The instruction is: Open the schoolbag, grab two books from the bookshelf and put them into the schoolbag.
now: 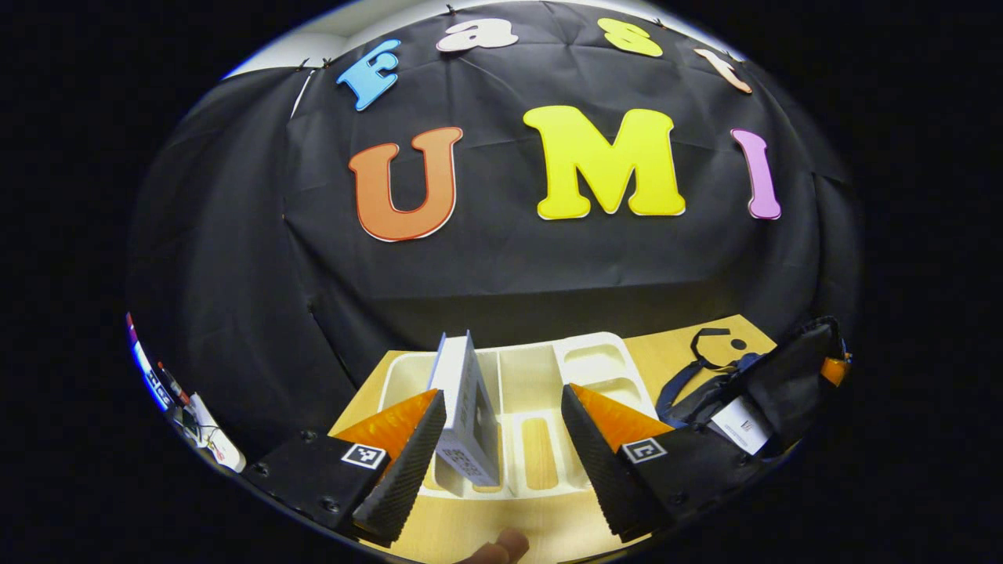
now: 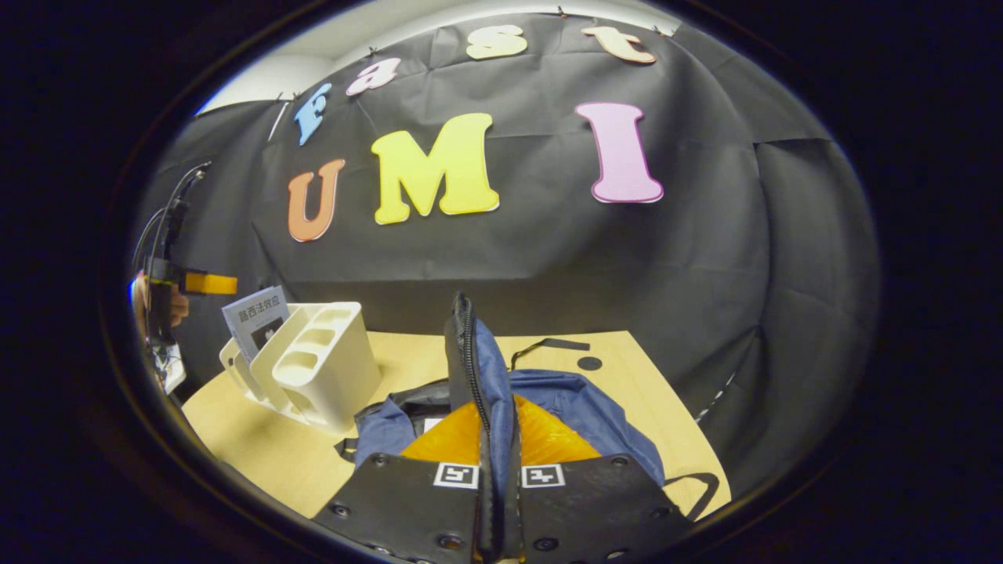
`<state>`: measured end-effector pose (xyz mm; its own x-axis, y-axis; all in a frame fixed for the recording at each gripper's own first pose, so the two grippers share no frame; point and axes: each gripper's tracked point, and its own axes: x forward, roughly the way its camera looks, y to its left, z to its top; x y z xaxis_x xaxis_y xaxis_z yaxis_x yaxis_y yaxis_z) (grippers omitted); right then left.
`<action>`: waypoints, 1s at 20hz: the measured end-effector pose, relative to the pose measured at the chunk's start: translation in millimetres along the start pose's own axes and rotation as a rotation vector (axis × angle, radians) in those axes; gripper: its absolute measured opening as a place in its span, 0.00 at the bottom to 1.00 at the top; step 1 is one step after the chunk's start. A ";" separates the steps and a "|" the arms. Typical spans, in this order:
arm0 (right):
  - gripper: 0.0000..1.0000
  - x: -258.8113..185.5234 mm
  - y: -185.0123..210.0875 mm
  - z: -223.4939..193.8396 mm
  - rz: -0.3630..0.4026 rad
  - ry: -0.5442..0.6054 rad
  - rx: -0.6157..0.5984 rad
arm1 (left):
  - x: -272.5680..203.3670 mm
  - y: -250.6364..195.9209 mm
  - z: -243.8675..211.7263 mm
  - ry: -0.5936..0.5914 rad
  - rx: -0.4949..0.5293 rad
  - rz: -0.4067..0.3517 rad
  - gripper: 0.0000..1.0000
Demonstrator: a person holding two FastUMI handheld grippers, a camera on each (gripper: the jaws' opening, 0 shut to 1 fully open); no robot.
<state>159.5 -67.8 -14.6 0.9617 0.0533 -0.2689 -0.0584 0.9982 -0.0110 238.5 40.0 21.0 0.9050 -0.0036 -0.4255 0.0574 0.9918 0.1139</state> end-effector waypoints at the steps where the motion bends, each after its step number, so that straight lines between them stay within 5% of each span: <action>1: 0.05 -0.4 0.8 -1.4 0.001 0.004 -0.001 | 10.8 8.3 2.1 0.032 -0.010 0.007 0.93; 7: 0.05 0.1 6.5 -7.3 0.018 0.004 0.002 | 63.2 27.7 -17.8 0.302 0.047 -0.030 0.92; 9: 0.05 0.3 5.6 -8.3 0.017 0.007 0.002 | 72.7 19.0 -29.1 0.395 0.029 -0.095 0.91; 14: 0.05 -1.8 2.9 -15.2 0.024 0.018 0.013 | 97.5 37.5 -51.5 0.525 0.090 -0.048 0.91; 18: 0.05 -3.8 6.0 -16.3 0.027 0.021 -0.008 | 107.3 32.7 -57.7 0.561 0.104 -0.054 0.83; 20: 0.05 -3.7 7.9 -17.0 0.029 0.021 -0.011 | 109.4 28.3 -61.2 0.575 0.100 -0.062 0.72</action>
<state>150.9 -60.5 -30.1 0.9537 0.0816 -0.2894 -0.0894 0.9959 -0.0139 313.4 75.5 -77.2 0.5261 0.0359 -0.8497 0.1680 0.9750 0.1452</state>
